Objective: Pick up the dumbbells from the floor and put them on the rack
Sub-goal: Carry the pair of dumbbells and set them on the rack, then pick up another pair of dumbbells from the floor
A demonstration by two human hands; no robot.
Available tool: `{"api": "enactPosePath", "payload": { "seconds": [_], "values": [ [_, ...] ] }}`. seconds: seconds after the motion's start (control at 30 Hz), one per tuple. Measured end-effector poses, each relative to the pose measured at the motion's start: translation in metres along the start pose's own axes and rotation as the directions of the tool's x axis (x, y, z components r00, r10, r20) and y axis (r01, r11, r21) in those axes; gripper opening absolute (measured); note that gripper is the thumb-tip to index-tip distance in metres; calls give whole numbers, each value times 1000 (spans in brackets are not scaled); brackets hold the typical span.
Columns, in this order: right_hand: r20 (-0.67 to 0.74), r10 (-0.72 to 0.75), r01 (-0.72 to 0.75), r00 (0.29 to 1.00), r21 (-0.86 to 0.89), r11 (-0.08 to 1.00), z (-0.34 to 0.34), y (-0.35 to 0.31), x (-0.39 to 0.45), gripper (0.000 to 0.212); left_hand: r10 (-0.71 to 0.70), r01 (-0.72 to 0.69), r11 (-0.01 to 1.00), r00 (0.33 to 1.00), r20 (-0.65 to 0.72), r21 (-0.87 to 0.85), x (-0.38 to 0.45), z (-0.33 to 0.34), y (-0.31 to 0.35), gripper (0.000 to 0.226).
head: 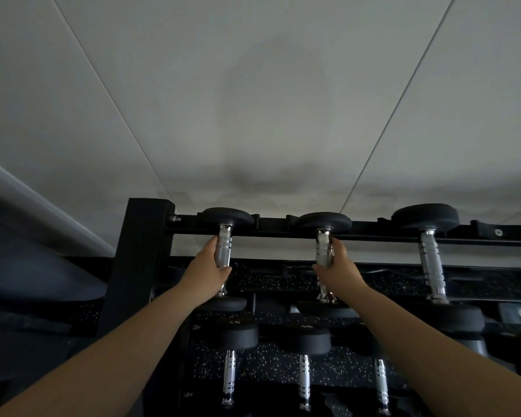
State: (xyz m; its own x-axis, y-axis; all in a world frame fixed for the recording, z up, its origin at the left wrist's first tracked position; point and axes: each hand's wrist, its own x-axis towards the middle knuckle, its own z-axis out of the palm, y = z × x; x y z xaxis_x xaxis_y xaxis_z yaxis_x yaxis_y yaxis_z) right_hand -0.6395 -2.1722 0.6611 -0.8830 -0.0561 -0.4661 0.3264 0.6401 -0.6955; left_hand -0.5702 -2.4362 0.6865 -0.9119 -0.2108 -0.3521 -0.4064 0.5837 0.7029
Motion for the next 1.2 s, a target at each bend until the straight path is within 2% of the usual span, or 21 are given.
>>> {"api": "enactPosePath", "payload": {
  "seconds": [0.17,0.33,0.43,0.77,0.97,1.2],
  "values": [
    [-62,-71,67,996,-78,995,-13,-11,-19,74,83,-74,985,995,-47,159,-11,-10,13,67],
    [-115,-168,130,979,-283,950,-22,-28,-43,77,172,-147,947,983,-63,284,-21,-25,28,68],
    [-112,-217,168,970,-337,926,-21,-35,-63,78,222,-189,899,974,-40,396,-37,-31,32,68],
    [-197,-308,239,931,-309,921,8,-33,-177,65,349,-314,847,937,-4,430,-129,-41,22,57],
    [-247,-272,210,930,-248,946,14,-5,-236,57,357,-359,841,930,83,405,-175,-16,16,54],
    [-288,-131,87,949,-158,984,3,63,-287,58,388,-438,803,899,204,403,-212,42,23,54]
  ]
}}
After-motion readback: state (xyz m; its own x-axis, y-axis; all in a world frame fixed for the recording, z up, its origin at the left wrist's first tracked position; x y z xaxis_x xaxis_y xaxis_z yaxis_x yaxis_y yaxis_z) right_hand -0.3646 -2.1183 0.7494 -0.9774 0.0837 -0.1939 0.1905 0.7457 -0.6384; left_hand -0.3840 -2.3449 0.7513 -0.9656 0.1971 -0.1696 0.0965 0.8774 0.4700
